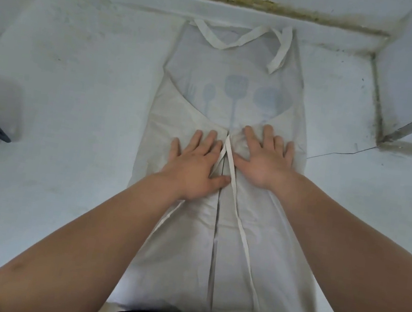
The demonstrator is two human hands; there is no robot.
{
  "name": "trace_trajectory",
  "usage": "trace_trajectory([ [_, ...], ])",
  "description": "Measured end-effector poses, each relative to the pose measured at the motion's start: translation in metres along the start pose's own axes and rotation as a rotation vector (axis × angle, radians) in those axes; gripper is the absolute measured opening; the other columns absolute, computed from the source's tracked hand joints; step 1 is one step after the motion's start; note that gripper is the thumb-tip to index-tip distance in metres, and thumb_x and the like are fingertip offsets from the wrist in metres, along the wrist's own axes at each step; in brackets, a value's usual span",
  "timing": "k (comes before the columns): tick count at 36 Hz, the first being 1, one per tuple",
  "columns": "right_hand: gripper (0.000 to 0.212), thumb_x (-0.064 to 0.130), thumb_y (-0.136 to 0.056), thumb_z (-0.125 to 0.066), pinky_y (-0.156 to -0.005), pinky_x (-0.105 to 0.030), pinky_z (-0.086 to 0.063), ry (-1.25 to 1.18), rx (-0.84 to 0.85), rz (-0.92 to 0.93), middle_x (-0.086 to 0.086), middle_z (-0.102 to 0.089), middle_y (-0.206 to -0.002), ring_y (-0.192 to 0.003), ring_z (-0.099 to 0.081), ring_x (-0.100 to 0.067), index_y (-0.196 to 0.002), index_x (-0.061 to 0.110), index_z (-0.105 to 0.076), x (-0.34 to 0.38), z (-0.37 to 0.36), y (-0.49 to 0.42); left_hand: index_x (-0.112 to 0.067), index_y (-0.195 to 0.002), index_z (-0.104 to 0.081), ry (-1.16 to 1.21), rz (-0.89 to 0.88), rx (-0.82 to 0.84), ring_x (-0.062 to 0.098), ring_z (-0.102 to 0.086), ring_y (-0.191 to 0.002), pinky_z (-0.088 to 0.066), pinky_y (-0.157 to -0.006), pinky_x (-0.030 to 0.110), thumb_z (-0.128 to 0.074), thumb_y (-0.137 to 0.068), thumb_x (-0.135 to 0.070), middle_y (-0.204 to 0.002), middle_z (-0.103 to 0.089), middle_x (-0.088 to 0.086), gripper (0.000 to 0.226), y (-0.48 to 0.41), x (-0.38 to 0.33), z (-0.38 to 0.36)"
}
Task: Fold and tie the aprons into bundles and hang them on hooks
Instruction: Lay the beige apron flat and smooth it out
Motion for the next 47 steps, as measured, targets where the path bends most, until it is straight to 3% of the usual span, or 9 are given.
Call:
trace_trajectory([
  [6,0.073,0.066,-0.09,-0.03,-0.115,-0.047,0.013,0.004,-0.023,0.01,-0.004,0.016,-0.159,-0.146,0.008,-0.029,-0.15,0.039,0.002,-0.002,0.0,-0.007,-0.025,-0.154,-0.002,-0.021,0.003,-0.049,0.018,0.016,-0.147,0.008,-0.114,0.056,-0.036,-0.093,-0.061,-0.16,0.016,-0.008,0.079,-0.003,-0.002,-0.002],
  [14,0.073,0.069,-0.089,-0.028,-0.115,-0.046,0.01,0.057,-0.061,0.023,-0.005,0.013,-0.159,-0.145,0.002,-0.03,-0.15,0.039,0.001,-0.007,0.005,-0.008,-0.029,-0.15,0.018,-0.149,0.078,-0.015,0.023,0.026,-0.144,0.01,-0.112,0.061,-0.014,-0.092,-0.067,-0.156,0.029,-0.004,0.076,-0.006,-0.004,-0.013],
  [22,0.073,0.069,-0.09,-0.022,-0.115,-0.048,0.01,0.13,-0.153,-0.011,-0.008,0.007,-0.159,-0.145,0.001,-0.033,-0.151,0.033,-0.002,-0.038,0.008,0.02,-0.025,-0.149,0.021,-0.124,0.168,0.019,0.027,0.03,-0.142,0.013,-0.11,0.061,-0.017,-0.097,-0.059,-0.154,0.034,0.004,0.073,-0.013,-0.012,-0.009],
  [28,0.071,0.071,-0.089,-0.008,-0.116,-0.051,0.008,0.12,-0.118,-0.109,-0.005,0.009,-0.16,-0.145,0.001,-0.033,-0.15,0.037,0.003,-0.062,-0.011,0.041,-0.022,-0.152,0.014,-0.04,0.14,-0.315,0.029,0.0,-0.145,-0.011,-0.114,0.046,-0.037,-0.099,-0.028,-0.158,0.019,0.01,0.073,0.006,-0.05,0.008],
  [32,0.066,0.062,-0.094,-0.013,-0.116,-0.05,0.011,0.007,-0.124,-0.04,-0.006,0.009,-0.16,-0.146,0.004,-0.031,-0.152,0.032,-0.001,-0.06,-0.008,0.043,-0.032,-0.153,-0.008,-0.011,-0.024,-0.152,0.023,0.0,-0.147,-0.009,-0.116,0.043,-0.024,-0.101,-0.047,-0.161,0.007,0.0,0.056,0.017,-0.072,-0.011],
  [35,0.061,0.054,-0.098,-0.02,-0.117,-0.047,0.011,0.014,-0.214,0.107,-0.005,0.006,-0.16,-0.146,0.002,-0.028,-0.152,0.029,-0.006,-0.055,-0.002,0.056,-0.036,-0.152,0.006,-0.113,0.026,-0.01,0.021,0.021,-0.145,0.008,-0.116,0.052,-0.013,-0.095,-0.063,-0.159,0.022,-0.004,0.066,0.021,-0.065,-0.04],
  [38,0.061,0.054,-0.097,-0.018,-0.117,-0.045,0.012,0.075,-0.187,0.198,-0.003,0.005,-0.16,-0.146,0.001,-0.026,-0.152,0.031,-0.005,-0.06,-0.013,0.073,-0.037,-0.149,0.015,-0.162,0.047,-0.034,0.022,0.025,-0.144,0.01,-0.115,0.055,-0.013,-0.095,-0.063,-0.157,0.027,-0.004,0.066,0.02,-0.06,-0.046],
  [43,0.062,0.062,-0.094,-0.009,-0.116,-0.048,0.011,0.16,-0.159,0.06,0.0,0.004,-0.16,-0.145,-0.002,-0.031,-0.15,0.037,-0.002,-0.092,-0.032,0.088,-0.038,-0.149,0.016,-0.228,0.086,-0.052,0.025,0.026,-0.144,0.009,-0.111,0.063,-0.009,-0.095,-0.062,-0.157,0.027,-0.004,0.064,0.017,-0.061,-0.043],
  [47,0.053,0.046,-0.1,-0.01,-0.115,-0.052,0.01,0.182,-0.208,-0.131,-0.002,0.0,-0.159,-0.144,-0.003,-0.034,-0.15,0.033,-0.006,-0.111,-0.022,0.092,-0.035,-0.152,0.003,-0.338,0.125,-0.129,0.029,0.024,-0.144,0.008,-0.109,0.064,-0.012,-0.097,-0.06,-0.159,0.023,0.001,0.062,0.025,-0.07,-0.035],
])
Point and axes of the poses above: each hand's wrist, its own y-axis away from the middle knuckle, its own z-axis out of the back of the hand, x = y × z, the point moved 7 cm from there along -y, towards the middle knuckle
